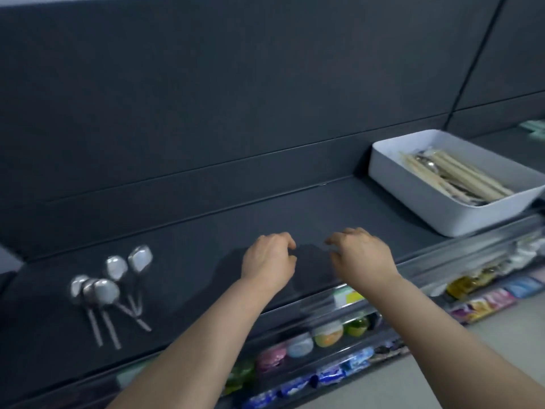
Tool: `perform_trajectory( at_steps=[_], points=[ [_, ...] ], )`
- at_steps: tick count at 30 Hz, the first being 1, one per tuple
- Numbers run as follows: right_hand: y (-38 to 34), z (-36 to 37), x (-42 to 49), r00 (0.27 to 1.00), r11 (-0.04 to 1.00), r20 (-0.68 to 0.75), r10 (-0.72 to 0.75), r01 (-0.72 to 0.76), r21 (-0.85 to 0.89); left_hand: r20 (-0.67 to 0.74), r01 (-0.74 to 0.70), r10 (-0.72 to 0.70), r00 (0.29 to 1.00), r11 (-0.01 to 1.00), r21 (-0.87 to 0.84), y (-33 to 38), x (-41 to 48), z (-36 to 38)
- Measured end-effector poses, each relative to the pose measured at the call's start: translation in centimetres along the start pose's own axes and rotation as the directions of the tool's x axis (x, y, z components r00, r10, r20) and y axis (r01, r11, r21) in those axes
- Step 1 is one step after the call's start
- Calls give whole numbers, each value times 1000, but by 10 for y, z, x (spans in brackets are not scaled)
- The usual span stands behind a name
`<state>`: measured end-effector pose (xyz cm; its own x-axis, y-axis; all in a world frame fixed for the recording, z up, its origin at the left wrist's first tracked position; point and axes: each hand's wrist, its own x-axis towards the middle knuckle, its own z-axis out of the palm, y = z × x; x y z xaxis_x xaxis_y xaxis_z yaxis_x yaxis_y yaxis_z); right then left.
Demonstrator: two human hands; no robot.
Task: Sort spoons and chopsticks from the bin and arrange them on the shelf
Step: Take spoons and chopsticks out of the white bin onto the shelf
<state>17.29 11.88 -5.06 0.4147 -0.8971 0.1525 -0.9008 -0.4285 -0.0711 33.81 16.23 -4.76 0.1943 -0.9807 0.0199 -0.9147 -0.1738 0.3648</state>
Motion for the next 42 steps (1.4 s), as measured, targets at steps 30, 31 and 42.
perform_trajectory(
  at_steps=[30, 31, 42],
  points=[
    [400, -41, 125, 947, 942, 68, 313, -318, 102, 90, -38, 29, 996, 994, 103, 341, 252, 111],
    [404, -38, 133, 949, 945, 78, 304, -311, 97, 88, -21, 11, 996, 994, 111, 340, 256, 114],
    [415, -31, 184, 942, 986, 315, 120, -151, 77, 39, 267, -273, 961, 958, 107, 361, 265, 126]
  ],
)
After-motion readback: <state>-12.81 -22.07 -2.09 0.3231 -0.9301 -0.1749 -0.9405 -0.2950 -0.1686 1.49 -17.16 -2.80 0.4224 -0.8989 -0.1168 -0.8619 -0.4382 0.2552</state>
